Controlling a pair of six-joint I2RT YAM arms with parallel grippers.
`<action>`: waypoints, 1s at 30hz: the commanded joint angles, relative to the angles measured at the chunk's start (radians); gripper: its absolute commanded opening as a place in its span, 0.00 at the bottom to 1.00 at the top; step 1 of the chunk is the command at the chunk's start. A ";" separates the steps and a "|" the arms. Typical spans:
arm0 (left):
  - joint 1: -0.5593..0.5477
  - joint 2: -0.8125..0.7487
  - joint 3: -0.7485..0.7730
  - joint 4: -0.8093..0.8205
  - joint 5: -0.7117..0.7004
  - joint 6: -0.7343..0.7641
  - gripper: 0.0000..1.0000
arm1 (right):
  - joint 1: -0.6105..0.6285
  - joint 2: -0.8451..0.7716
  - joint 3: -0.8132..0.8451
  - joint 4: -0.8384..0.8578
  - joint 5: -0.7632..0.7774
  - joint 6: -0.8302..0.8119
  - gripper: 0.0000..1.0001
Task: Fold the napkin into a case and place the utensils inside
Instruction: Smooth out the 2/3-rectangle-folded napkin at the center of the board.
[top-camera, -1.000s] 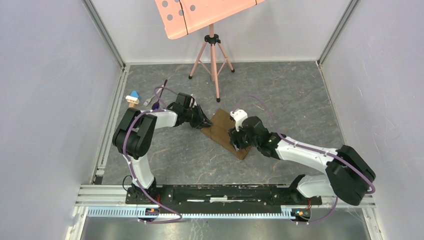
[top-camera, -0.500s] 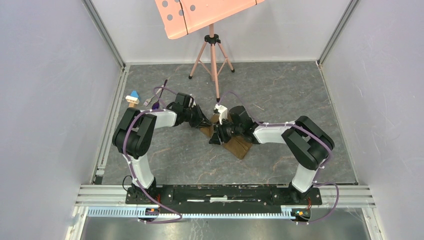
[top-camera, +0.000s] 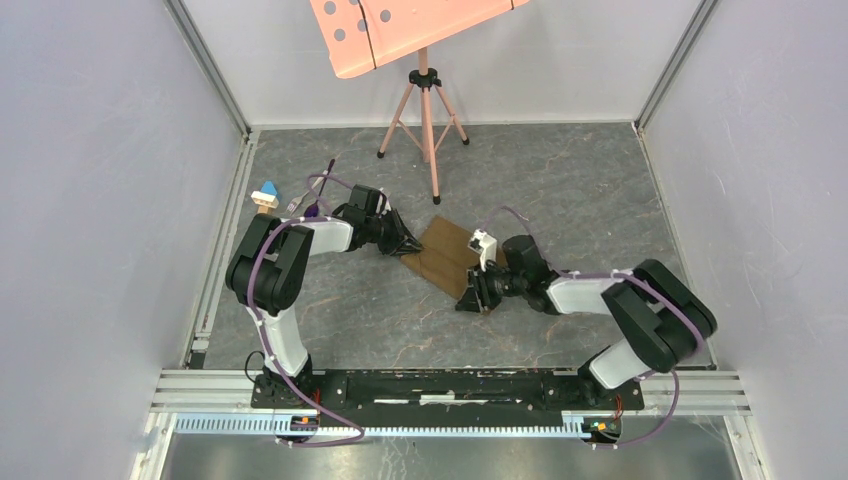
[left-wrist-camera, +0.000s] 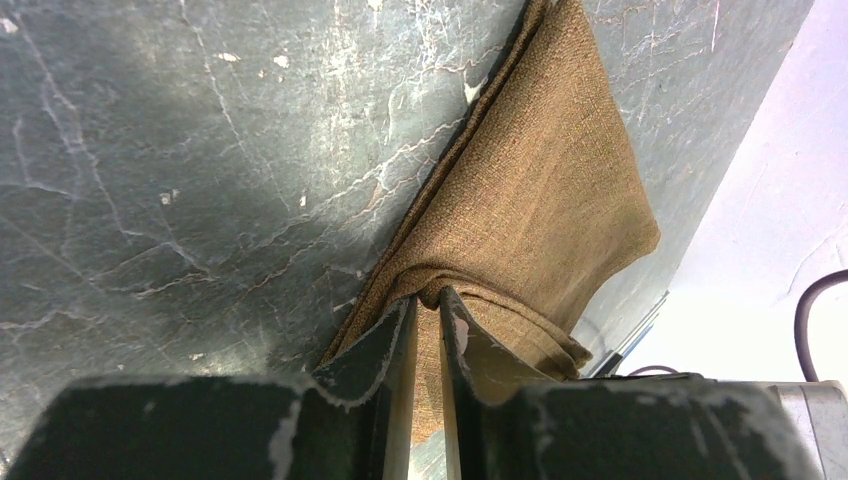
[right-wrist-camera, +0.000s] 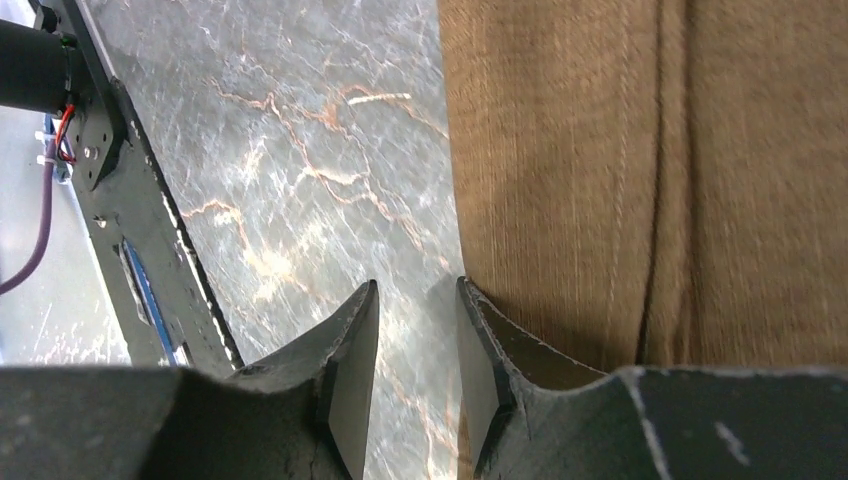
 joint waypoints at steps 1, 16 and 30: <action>0.012 0.047 -0.001 -0.032 -0.081 0.017 0.22 | -0.051 -0.104 -0.060 -0.069 0.020 -0.066 0.40; 0.007 0.000 0.030 -0.079 -0.060 0.051 0.23 | -0.138 -0.298 -0.141 -0.233 0.029 -0.093 0.41; -0.017 -0.219 0.049 -0.138 0.076 0.050 0.47 | -0.153 -0.216 -0.004 -0.196 0.001 -0.073 0.35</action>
